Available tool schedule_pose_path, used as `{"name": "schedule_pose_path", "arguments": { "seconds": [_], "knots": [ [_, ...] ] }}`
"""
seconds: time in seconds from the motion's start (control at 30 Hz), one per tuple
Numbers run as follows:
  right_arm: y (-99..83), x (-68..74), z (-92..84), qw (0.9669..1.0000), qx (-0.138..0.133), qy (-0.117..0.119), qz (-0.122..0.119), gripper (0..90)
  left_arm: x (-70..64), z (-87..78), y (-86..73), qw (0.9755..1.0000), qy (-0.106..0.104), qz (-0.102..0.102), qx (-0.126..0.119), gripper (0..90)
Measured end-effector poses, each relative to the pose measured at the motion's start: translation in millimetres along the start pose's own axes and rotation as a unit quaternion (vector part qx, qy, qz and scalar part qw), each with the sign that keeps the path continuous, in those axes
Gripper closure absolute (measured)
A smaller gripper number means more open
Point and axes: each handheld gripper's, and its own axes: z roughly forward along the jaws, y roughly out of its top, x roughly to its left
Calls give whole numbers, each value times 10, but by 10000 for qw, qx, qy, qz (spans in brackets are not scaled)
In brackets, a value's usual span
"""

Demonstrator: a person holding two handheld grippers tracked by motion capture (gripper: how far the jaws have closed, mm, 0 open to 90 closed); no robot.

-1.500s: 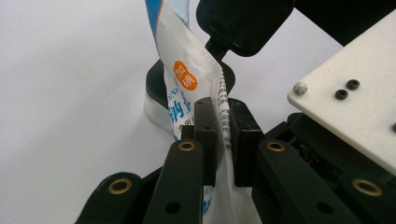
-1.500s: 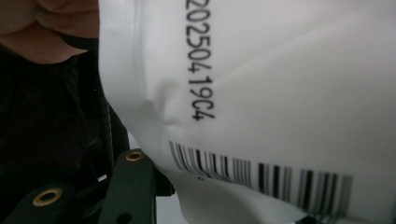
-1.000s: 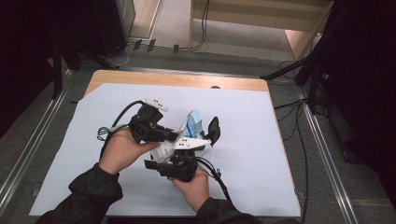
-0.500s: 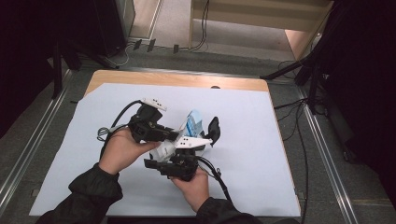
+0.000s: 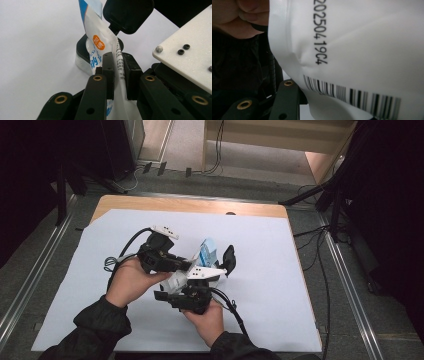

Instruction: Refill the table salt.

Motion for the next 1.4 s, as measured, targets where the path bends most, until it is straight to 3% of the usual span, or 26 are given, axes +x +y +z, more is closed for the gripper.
{"name": "schedule_pose_path", "arguments": {
  "seconds": [1.4],
  "knots": [
    [6, 2, -1, 10000, -10, -53, 1, 605, -11, 10, 6, 10000, 27, -2, -20, 824]
  ]
}}
